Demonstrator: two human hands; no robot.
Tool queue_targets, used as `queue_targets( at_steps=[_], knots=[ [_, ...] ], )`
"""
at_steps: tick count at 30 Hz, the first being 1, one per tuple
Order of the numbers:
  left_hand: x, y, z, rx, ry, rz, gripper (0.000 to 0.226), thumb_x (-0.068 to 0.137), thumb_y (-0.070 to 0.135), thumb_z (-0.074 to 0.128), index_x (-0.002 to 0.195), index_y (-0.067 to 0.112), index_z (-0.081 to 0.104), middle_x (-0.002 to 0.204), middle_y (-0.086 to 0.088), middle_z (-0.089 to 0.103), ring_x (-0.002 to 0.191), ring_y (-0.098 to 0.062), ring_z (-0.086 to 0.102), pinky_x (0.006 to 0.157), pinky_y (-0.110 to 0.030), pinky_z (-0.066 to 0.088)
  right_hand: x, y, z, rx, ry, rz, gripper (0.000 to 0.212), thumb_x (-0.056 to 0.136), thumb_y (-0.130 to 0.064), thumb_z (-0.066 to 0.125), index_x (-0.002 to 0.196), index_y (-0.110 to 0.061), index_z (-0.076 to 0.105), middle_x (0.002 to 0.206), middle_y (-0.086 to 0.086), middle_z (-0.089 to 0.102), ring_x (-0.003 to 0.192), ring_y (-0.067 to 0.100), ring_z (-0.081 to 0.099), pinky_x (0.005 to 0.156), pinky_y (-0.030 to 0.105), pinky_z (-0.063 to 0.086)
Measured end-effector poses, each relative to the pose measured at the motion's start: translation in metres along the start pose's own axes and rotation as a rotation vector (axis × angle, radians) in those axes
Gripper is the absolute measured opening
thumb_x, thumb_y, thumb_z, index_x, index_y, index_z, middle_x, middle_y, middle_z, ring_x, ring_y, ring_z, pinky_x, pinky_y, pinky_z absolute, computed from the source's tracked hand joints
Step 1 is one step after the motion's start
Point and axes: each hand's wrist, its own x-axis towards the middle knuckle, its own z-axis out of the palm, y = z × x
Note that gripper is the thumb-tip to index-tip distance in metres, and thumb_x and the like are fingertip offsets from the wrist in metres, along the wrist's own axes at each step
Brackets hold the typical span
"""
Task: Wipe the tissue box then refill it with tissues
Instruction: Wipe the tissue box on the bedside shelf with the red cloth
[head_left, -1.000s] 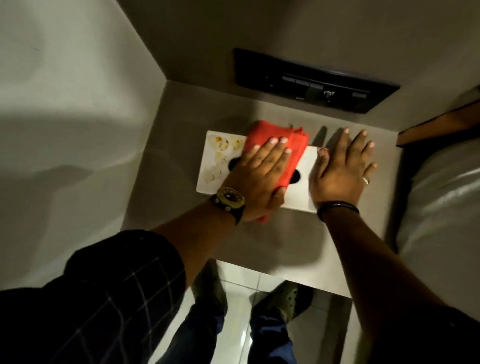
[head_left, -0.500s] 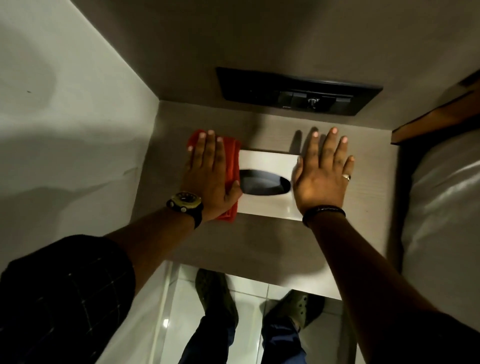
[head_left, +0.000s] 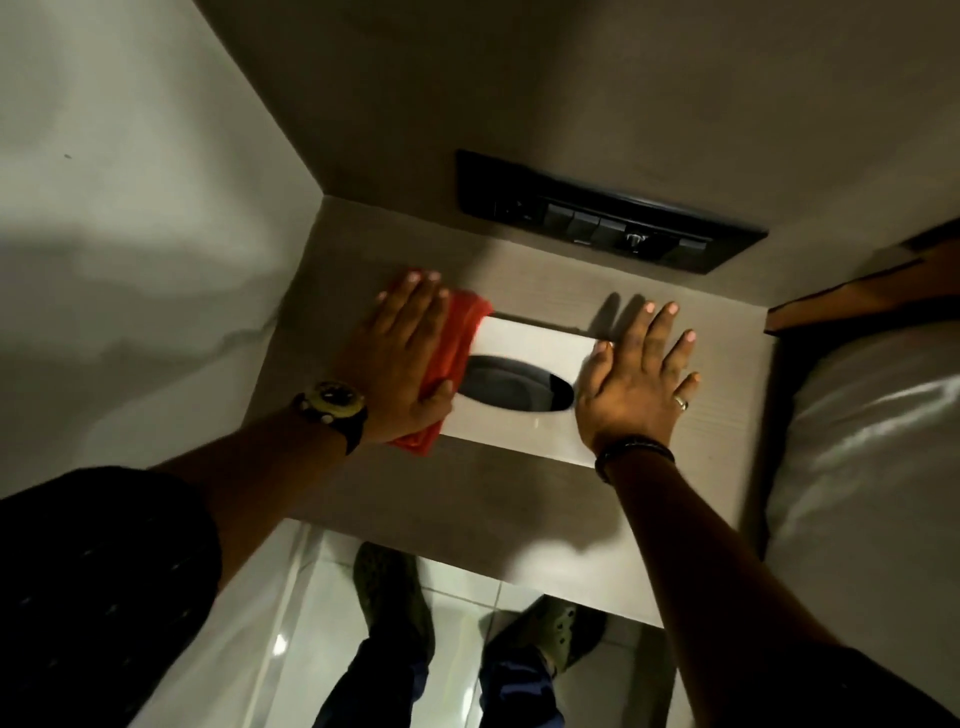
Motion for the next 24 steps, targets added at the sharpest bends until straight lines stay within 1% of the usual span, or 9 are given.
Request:
queue_targets(
  at_steps=[3,6,9,11,13,16,19,21,24],
  knots=[
    [-0.018,-0.015,-0.001,-0.153,-0.054,-0.154,0.09,0.086,0.058,0.026,0.151,0.001,-0.003,0.16,-0.019,-0.001,0.148,-0.033,0.002,0.12,-0.051,0.012,-0.001,0.0,0.003,0.018,0.036,0.007,0.062,0.099,-0.044,0.013,0.153,-0.022,-0.008,0.162,0.007,-0.013,0.148,0.034,-0.009,0.118,0.058,0.004],
    [-0.016,-0.003,0.0,-0.173,-0.01,-0.193,0.092,0.086,0.057,0.029,0.15,0.0,-0.004,0.159,-0.02,-0.005,0.148,-0.033,-0.003,0.12,-0.049,0.005,0.0,0.001,0.007,0.026,0.054,0.012,0.063,0.098,-0.045,0.012,0.153,-0.021,-0.006,0.162,0.008,-0.011,0.148,0.035,-0.007,0.118,0.058,0.004],
    [0.003,0.022,0.001,-0.089,0.041,-0.145,0.09,0.085,0.055,0.034,0.151,0.001,0.006,0.159,-0.021,0.001,0.147,-0.036,0.0,0.119,-0.051,0.003,0.0,0.001,0.008,0.025,0.066,0.01,0.063,0.098,-0.045,0.013,0.153,-0.021,-0.005,0.162,0.009,-0.009,0.148,0.035,-0.007,0.119,0.056,0.003],
    [0.02,0.045,0.001,-0.047,0.067,-0.069,0.086,0.085,0.054,0.036,0.15,0.002,0.015,0.159,-0.02,0.01,0.147,-0.036,0.006,0.119,-0.051,0.007,0.0,0.001,0.009,0.046,0.067,-0.002,0.063,0.098,-0.044,0.014,0.153,-0.021,-0.005,0.162,0.008,-0.009,0.148,0.034,-0.007,0.119,0.056,0.002],
    [0.034,0.068,0.001,-0.03,0.092,0.024,0.08,0.087,0.052,0.033,0.149,0.003,0.02,0.158,-0.02,0.018,0.147,-0.033,0.011,0.119,-0.048,0.008,0.0,0.002,0.008,0.073,0.064,-0.016,0.062,0.098,-0.043,0.015,0.153,-0.021,-0.004,0.163,0.008,-0.009,0.148,0.034,-0.007,0.119,0.056,0.002],
    [0.039,0.081,0.0,-0.026,0.092,0.133,0.078,0.088,0.048,0.033,0.15,0.002,0.02,0.157,-0.018,0.02,0.147,-0.032,0.012,0.12,-0.047,0.009,0.001,0.005,0.008,0.093,0.069,-0.022,0.062,0.098,-0.043,0.016,0.153,-0.023,-0.005,0.163,0.006,-0.009,0.149,0.033,-0.007,0.118,0.057,0.004],
    [0.026,0.057,0.0,0.009,0.068,0.22,0.076,0.089,0.044,0.034,0.15,0.003,0.018,0.159,-0.018,0.016,0.148,-0.032,0.009,0.119,-0.049,0.01,0.001,0.005,0.008,0.108,0.059,-0.025,0.062,0.098,-0.045,0.016,0.153,-0.025,-0.005,0.163,0.006,-0.008,0.149,0.032,-0.006,0.118,0.058,0.005],
    [0.012,0.038,-0.001,0.014,0.05,0.202,0.072,0.091,0.041,0.029,0.15,0.002,0.018,0.159,-0.018,0.013,0.148,-0.033,0.006,0.118,-0.051,0.013,0.0,0.005,0.007,0.105,0.061,-0.017,0.063,0.097,-0.045,0.015,0.153,-0.024,-0.004,0.163,0.006,-0.007,0.149,0.032,-0.005,0.118,0.058,0.006],
    [-0.01,0.025,-0.002,0.013,0.066,0.115,0.069,0.091,0.039,0.024,0.148,0.0,0.022,0.157,-0.02,0.016,0.147,-0.034,0.011,0.117,-0.052,0.017,0.0,0.004,0.006,0.096,0.063,-0.01,0.064,0.097,-0.046,0.014,0.154,-0.023,-0.003,0.163,0.007,-0.007,0.149,0.032,-0.004,0.118,0.058,0.007]
  ],
)
